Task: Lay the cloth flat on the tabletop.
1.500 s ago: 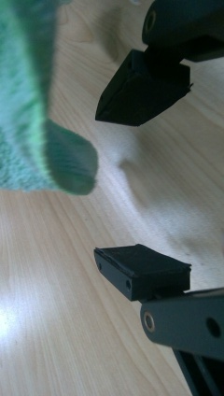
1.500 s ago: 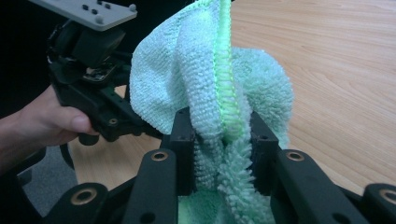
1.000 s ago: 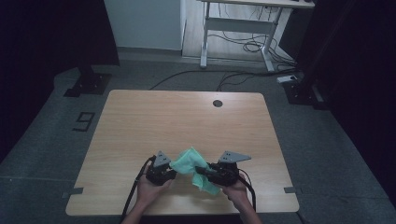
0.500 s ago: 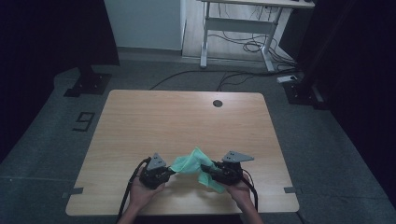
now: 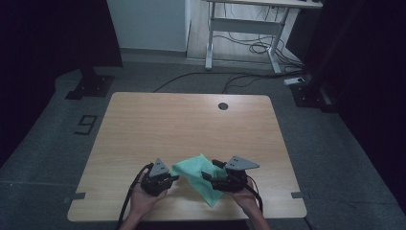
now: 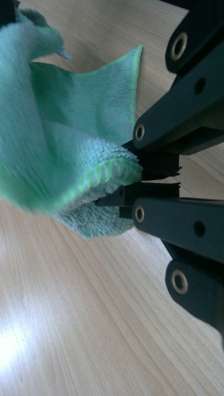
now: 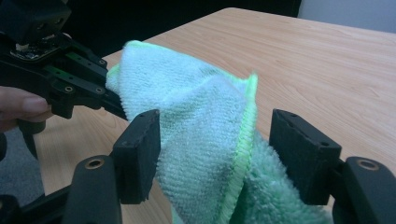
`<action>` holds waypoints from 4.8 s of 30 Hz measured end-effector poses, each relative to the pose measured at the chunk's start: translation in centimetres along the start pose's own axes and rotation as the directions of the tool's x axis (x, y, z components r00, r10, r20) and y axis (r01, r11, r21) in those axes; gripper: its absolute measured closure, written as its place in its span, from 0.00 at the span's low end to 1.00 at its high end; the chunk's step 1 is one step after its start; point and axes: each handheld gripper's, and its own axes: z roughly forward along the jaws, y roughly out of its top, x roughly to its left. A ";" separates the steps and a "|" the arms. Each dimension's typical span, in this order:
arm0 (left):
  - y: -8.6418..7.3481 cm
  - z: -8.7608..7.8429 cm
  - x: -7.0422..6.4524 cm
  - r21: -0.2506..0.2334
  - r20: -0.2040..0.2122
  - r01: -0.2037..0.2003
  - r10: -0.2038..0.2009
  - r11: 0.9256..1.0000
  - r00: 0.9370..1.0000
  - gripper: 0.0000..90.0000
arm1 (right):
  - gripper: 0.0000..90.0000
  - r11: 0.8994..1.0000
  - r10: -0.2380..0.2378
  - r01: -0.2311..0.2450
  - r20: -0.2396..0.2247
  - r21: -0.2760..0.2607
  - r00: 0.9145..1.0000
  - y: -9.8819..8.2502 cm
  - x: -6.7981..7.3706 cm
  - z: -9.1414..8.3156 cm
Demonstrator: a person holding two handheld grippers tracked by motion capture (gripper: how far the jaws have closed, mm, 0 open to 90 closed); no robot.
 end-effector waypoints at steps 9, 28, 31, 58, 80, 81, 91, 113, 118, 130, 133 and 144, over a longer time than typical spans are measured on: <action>0.0 -0.3 0.0 0.010 -0.015 -0.013 0.013 1.000 1.000 0.96 | 0.69 1.000 -0.002 0.002 -0.002 -0.008 1.000 -0.3 -0.1 0.3; 1.7 -7.7 0.1 -0.017 -0.008 -0.078 0.078 0.997 0.997 0.95 | 0.75 0.998 -0.004 -0.003 -0.110 -0.070 0.994 3.1 3.1 -3.2; 2.2 -6.6 1.0 0.013 0.013 -0.057 0.056 0.998 0.998 0.95 | 0.72 0.998 0.044 -0.048 -0.087 -0.041 0.995 3.4 1.7 -1.7; 1.6 -2.9 2.1 0.071 0.025 0.002 -0.004 0.997 1.000 0.95 | 0.98 1.000 0.001 -0.001 -0.035 0.024 0.999 1.7 0.0 1.7; 1.3 -1.9 2.1 0.090 0.024 0.014 -0.016 0.996 1.000 0.95 | 0.39 0.999 0.036 -0.034 -0.046 0.031 0.998 0.5 0.5 1.0; 1.3 -1.8 2.1 0.090 0.025 0.014 -0.016 0.996 1.000 0.95 | 0.38 0.998 0.036 -0.034 -0.047 0.049 0.998 0.3 0.5 1.2; 1.2 -1.5 2.3 0.099 0.021 0.027 -0.029 0.995 0.999 0.95 | 0.40 0.993 0.024 -0.013 -0.096 0.117 0.995 -1.4 1.6 3.2; 0.4 -1.2 2.7 0.105 0.000 0.025 -0.025 0.994 1.000 0.95 | 0.46 0.976 -0.008 -0.024 0.141 0.218 0.990 -3.2 -2.2 3.7; 0.4 -1.1 2.7 0.108 -0.004 0.027 -0.027 0.994 1.000 0.95 | 0.41 0.956 0.015 -0.075 0.209 0.283 0.978 -4.1 -4.5 3.6; 0.4 -1.6 3.4 0.085 -0.042 0.043 -0.039 0.995 0.998 0.95 | 0.92 0.949 0.023 -0.104 0.261 0.298 0.965 -4.4 -5.0 2.5; 0.7 -1.7 3.9 0.070 -0.056 0.051 -0.048 0.996 0.997 0.95 | 0.99 0.959 0.046 -0.112 0.248 0.262 0.968 -3.5 -5.4 1.8; 0.8 -1.7 3.9 0.071 -0.058 0.051 -0.047 0.996 0.997 0.95 | 0.52 0.937 0.089 -0.158 0.225 0.310 0.970 -4.4 -5.3 2.5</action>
